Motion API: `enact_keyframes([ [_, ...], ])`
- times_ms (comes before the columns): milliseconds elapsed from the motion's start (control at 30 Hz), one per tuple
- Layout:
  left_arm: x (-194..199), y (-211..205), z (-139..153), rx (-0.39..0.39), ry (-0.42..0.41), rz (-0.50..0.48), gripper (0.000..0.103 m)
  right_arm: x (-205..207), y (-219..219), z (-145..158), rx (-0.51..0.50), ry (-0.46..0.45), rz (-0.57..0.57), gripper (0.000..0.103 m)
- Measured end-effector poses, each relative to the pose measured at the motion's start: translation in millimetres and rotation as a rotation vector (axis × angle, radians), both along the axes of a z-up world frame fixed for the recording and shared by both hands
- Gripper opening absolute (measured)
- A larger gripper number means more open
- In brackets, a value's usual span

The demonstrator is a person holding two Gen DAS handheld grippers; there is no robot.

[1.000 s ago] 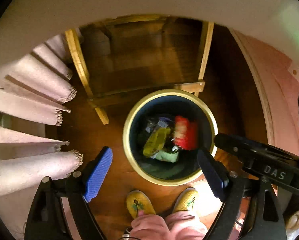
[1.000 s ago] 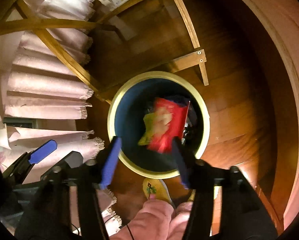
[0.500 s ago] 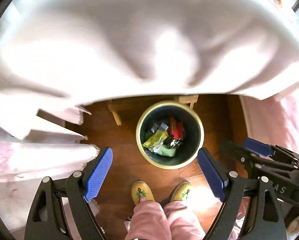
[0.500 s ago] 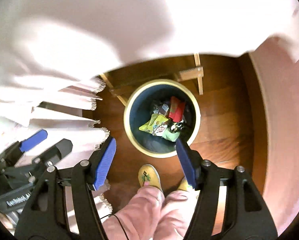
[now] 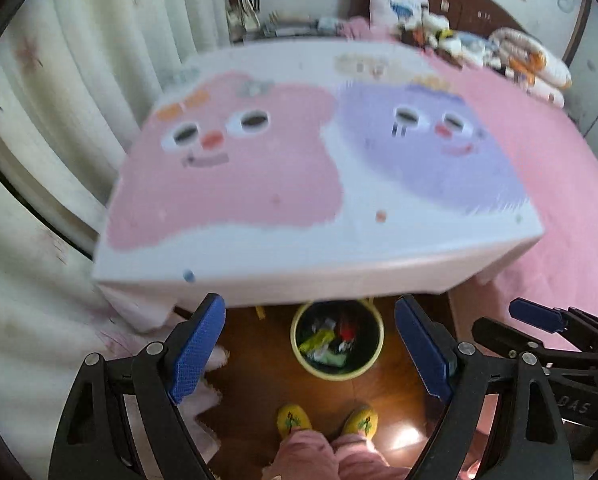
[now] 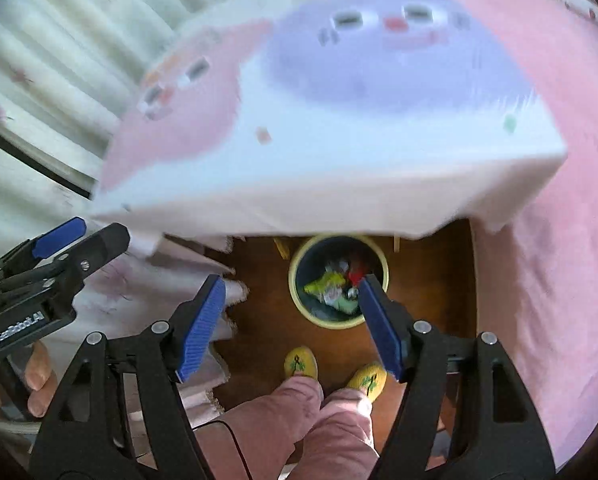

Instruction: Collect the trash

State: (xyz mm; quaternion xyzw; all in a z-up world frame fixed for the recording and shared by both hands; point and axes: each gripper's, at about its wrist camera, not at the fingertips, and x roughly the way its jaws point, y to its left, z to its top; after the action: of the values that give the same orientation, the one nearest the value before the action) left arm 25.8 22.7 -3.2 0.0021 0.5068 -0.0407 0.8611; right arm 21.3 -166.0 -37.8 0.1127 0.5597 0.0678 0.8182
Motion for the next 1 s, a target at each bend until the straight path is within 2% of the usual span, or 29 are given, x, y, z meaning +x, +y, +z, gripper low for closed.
enact_keyframes([
  [133, -4, -6, 52, 0.029, -0.07, 0.014, 0.088, 2, -1, 60, 0.016, -0.09, 0.018, 0.067],
  [267, -12, -12, 99, 0.025, -0.149, 0.022, 0.088, 3, -8, 111, 0.019, -0.172, 0.021, 0.067],
  [367, -15, -16, 130, 0.017, -0.191, 0.025, 0.088, 0, -12, 147, 0.012, -0.225, 0.025, 0.067],
  [500, -20, -19, 158, 0.014, -0.225, 0.034, 0.088, 0, -5, 181, -0.023, -0.279, 0.037, 0.067],
  [733, -23, -9, 179, 0.028, -0.244, 0.068, 0.088, 0, 17, 229, -0.076, -0.343, 0.019, 0.069],
  [1000, -4, 10, 177, 0.036, -0.238, 0.079, 0.088, 7, 51, 235, -0.126, -0.368, 0.032, 0.069],
])
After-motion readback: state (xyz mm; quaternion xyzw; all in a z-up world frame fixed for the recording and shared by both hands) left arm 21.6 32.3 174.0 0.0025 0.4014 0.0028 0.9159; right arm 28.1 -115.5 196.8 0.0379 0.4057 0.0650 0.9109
